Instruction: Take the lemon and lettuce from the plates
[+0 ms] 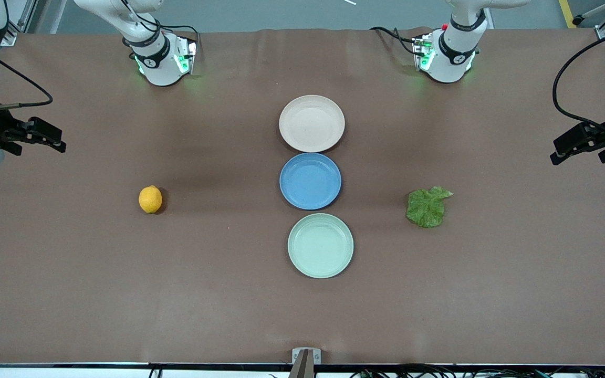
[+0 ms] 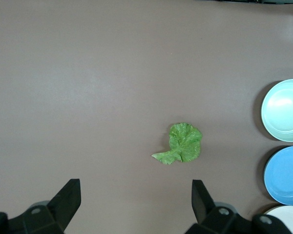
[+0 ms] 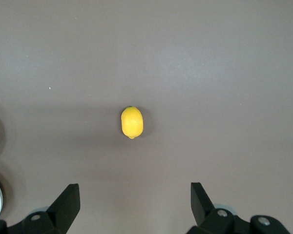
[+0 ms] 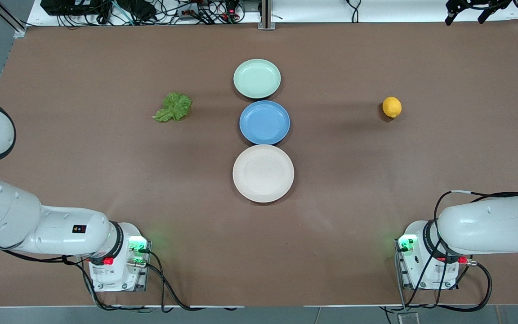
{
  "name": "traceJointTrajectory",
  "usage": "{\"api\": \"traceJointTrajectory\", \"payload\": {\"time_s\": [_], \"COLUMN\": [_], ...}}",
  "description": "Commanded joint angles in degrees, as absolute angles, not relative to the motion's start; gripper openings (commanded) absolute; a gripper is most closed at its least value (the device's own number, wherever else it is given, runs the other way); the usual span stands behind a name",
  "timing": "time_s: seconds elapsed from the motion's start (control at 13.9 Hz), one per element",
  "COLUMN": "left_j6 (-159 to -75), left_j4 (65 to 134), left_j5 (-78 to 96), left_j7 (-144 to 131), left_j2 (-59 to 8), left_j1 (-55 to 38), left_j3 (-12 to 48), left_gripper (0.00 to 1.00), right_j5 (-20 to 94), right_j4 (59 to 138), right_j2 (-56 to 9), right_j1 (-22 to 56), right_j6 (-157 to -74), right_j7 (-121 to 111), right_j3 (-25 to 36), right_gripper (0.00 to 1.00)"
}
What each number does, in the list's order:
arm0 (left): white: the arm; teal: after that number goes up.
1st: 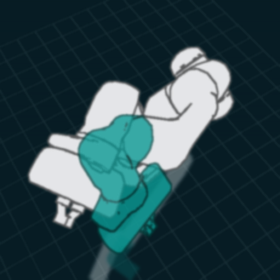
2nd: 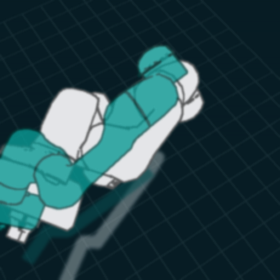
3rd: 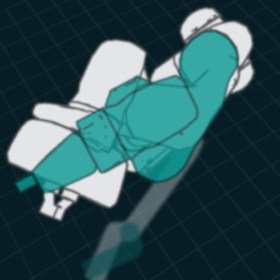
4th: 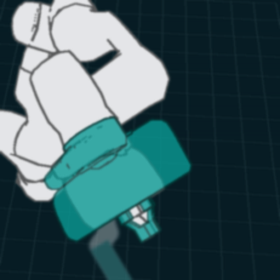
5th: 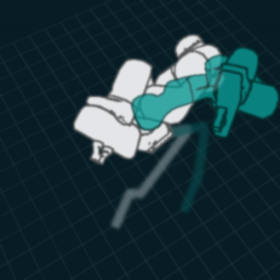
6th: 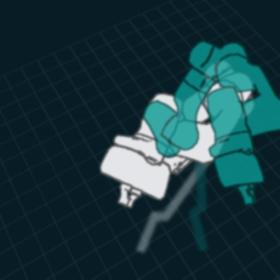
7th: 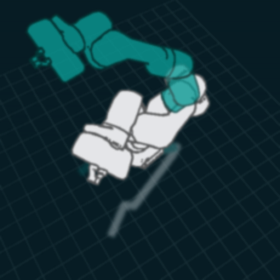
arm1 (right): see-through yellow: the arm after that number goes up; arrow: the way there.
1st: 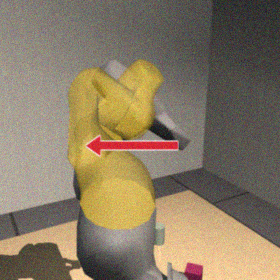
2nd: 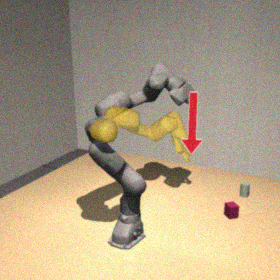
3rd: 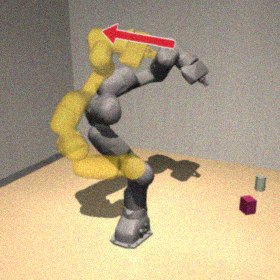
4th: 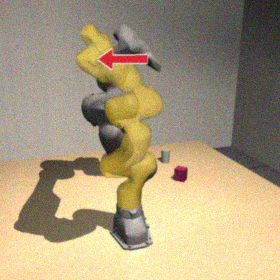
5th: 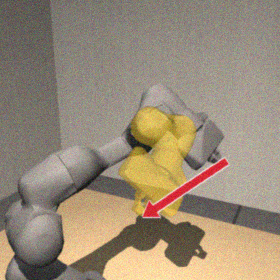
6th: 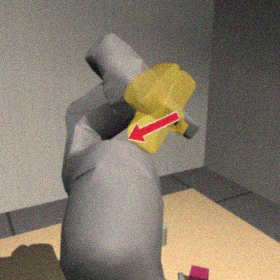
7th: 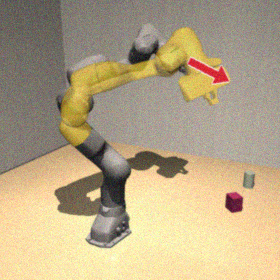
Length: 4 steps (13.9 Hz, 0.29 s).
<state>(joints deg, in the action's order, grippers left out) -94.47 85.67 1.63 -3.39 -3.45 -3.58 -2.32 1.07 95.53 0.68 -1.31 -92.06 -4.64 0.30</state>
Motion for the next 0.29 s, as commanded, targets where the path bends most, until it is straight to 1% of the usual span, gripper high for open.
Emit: {"api": "traceJointTrajectory", "payload": {"time_s": [0.0,0.22], "left_j6": [-93.16,-93.16], "left_j4": [84.46,84.46], "left_j5": [1.23,1.23], "left_j7": [-2.81,-2.81], "left_j2": [-3.60,-3.60], "left_j1": [-3.95,-3.96], "left_j3": [-2.55,-2.55], "left_gripper": [1.00,1.00], "right_j5": [2.63,2.81], "right_j4": [97.46,99.22], "right_j2": [1.49,3.07], "right_j1": [-1.14,0.17], "right_j6": [-91.76,-92.10], "right_j7": [-4.66,-4.75], "right_j3": [0.35,1.75], "right_gripper": [1.00,1.00]}}
